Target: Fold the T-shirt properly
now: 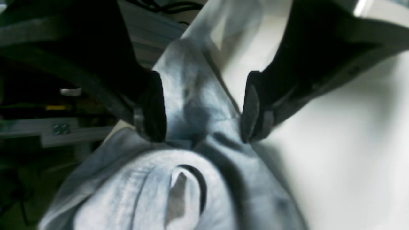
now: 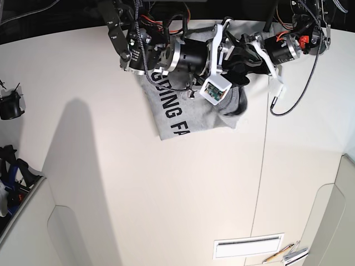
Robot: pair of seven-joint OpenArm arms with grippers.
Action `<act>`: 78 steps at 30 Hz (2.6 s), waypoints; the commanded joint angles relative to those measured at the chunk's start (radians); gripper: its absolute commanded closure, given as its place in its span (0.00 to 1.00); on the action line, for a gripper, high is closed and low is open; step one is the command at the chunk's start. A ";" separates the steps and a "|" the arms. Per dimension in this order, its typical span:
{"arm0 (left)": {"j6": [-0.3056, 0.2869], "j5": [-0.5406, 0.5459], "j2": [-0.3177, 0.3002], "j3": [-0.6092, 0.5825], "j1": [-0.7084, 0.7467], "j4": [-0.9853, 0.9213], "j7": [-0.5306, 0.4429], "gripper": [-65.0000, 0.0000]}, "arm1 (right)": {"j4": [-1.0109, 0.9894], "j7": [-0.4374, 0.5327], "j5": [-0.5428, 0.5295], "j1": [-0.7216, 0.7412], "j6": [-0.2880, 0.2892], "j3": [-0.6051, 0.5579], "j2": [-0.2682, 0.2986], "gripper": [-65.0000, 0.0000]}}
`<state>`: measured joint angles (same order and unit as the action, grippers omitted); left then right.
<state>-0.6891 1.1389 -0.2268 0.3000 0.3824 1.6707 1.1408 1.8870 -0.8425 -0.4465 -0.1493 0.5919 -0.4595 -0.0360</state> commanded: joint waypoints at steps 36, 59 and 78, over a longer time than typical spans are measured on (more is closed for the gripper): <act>-0.009 0.227 -0.010 0.257 -0.003 0.013 0.113 0.38 | -0.040 -0.032 -0.136 0.106 -0.026 0.449 0.135 1.00; -0.009 0.317 -0.103 0.445 0.001 0.013 0.158 0.38 | -0.002 -0.069 -0.161 -0.095 0.014 -0.015 0.135 1.00; -0.009 0.308 -0.103 -0.006 0.005 0.138 0.214 1.00 | -0.122 0.058 -0.023 0.277 -0.013 0.348 0.130 1.00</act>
<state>-0.6903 1.4170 -0.3187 0.2844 0.3882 1.7924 1.3643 1.7473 -0.8097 -0.4553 0.1097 0.5789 -0.1162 0.0967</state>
